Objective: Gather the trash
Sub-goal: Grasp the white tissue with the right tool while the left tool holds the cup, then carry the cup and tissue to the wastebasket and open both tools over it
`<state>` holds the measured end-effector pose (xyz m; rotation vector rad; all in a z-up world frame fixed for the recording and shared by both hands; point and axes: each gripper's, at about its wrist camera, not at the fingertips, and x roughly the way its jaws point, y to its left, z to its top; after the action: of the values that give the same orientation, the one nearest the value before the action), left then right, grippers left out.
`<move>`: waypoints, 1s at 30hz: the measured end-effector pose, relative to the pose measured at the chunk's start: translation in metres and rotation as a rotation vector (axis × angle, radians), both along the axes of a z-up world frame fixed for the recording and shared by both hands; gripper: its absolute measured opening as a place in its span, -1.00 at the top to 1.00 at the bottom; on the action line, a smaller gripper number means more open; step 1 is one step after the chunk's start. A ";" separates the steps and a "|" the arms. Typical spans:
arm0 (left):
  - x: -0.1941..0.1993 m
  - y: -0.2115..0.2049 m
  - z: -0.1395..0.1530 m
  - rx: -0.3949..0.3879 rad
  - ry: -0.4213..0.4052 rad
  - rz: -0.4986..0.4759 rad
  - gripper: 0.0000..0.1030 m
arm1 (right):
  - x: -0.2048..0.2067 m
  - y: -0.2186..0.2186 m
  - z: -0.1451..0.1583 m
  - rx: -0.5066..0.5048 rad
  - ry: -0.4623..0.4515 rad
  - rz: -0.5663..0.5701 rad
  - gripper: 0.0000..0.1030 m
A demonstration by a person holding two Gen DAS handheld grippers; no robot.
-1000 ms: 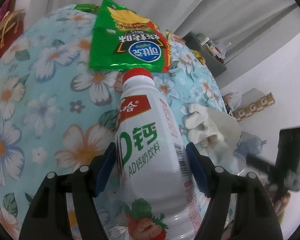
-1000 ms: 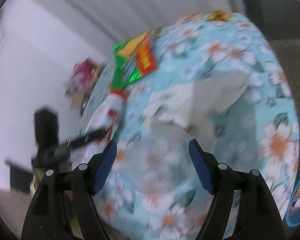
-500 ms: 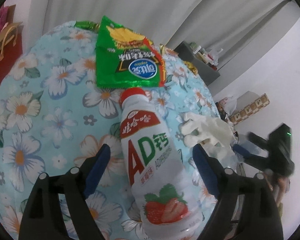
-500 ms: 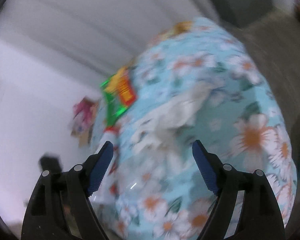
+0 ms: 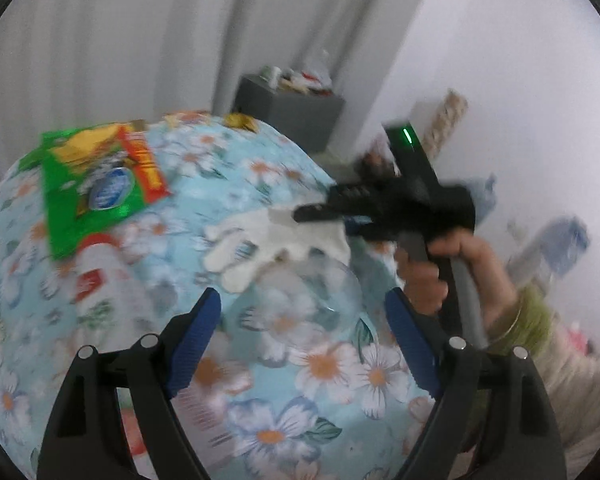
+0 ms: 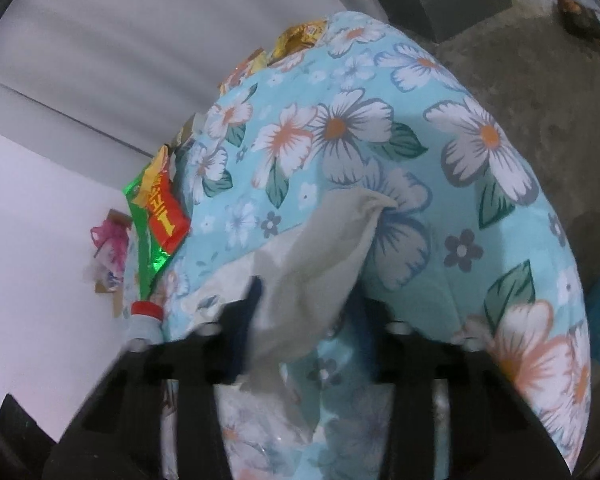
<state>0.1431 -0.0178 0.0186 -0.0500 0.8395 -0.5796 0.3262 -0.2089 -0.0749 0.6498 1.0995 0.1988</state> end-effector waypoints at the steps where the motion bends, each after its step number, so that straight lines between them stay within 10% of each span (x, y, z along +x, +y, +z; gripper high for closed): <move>1: 0.000 -0.009 -0.004 0.028 -0.001 -0.011 -0.59 | 0.001 -0.001 -0.002 0.009 0.006 0.012 0.79; 20: 0.025 -0.053 -0.043 0.193 0.028 0.031 -0.34 | -0.030 -0.032 0.019 0.065 -0.123 -0.013 0.89; 30: 0.024 -0.094 0.001 0.063 0.024 -0.100 -0.34 | -0.110 -0.113 0.062 0.096 -0.261 -0.205 0.90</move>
<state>0.1668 -0.1121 0.0192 0.0429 0.8872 -0.6469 0.2166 -0.3218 -0.0125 0.7940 0.7711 0.1557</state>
